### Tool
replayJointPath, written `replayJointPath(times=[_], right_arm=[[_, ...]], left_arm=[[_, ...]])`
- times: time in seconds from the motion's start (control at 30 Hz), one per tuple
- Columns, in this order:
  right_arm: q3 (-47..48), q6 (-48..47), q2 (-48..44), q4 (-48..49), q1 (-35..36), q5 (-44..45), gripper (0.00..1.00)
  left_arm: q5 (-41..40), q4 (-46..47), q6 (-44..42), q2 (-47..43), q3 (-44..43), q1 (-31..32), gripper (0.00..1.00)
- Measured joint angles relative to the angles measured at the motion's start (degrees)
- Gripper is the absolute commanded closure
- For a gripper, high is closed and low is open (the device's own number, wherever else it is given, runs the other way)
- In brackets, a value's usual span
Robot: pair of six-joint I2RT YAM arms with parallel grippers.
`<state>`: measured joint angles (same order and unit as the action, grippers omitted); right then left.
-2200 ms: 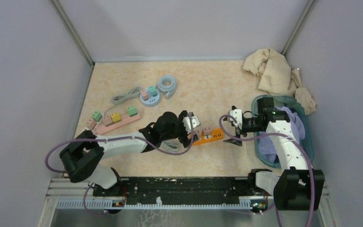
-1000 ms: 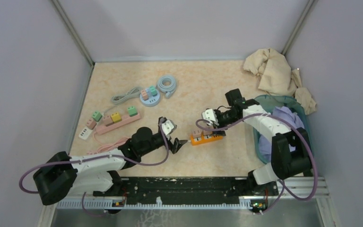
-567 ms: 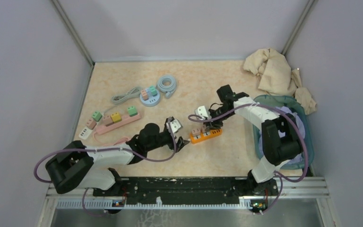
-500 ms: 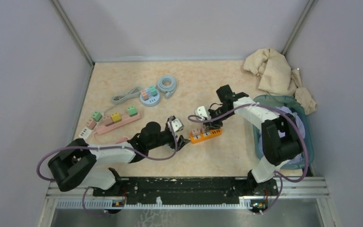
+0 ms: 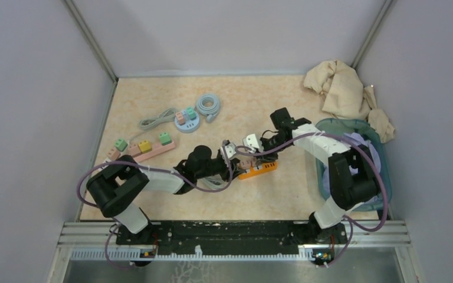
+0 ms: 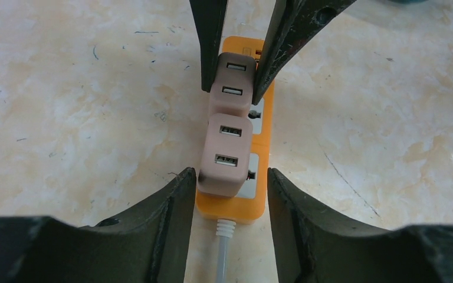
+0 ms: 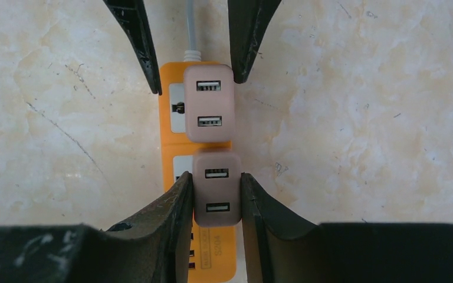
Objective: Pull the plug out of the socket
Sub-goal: Remove the plug from the socket.
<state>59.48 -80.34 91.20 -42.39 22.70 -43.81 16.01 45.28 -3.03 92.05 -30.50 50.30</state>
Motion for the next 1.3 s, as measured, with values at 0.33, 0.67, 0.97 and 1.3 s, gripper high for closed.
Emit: replayJointPath(times=[0.33,0.67,0.97,1.3], right_arm=[[-2.5,2.2,-2.0,2.5,0.0,0.0,1.0],[-2.9,3.7,-2.3,3.0,0.0,0.0,1.0],[-3.5,4.1,-2.8,3.4,0.0,-0.3,1.0],[-8.7,2.0,-7.5,6.3,0.0,-0.5,1.0]], left_arm=[[0.6,2.3,-1.8,2.1,-0.8,0.0,0.32],[2.6,2.4,-2.6,6.9,-4.5,0.0,0.54],[3.5,2.3,-3.7,7.7,-4.6,-0.2,1.0],[4.2,1.8,-5.2,8.0,-4.9,-0.2,1.0]])
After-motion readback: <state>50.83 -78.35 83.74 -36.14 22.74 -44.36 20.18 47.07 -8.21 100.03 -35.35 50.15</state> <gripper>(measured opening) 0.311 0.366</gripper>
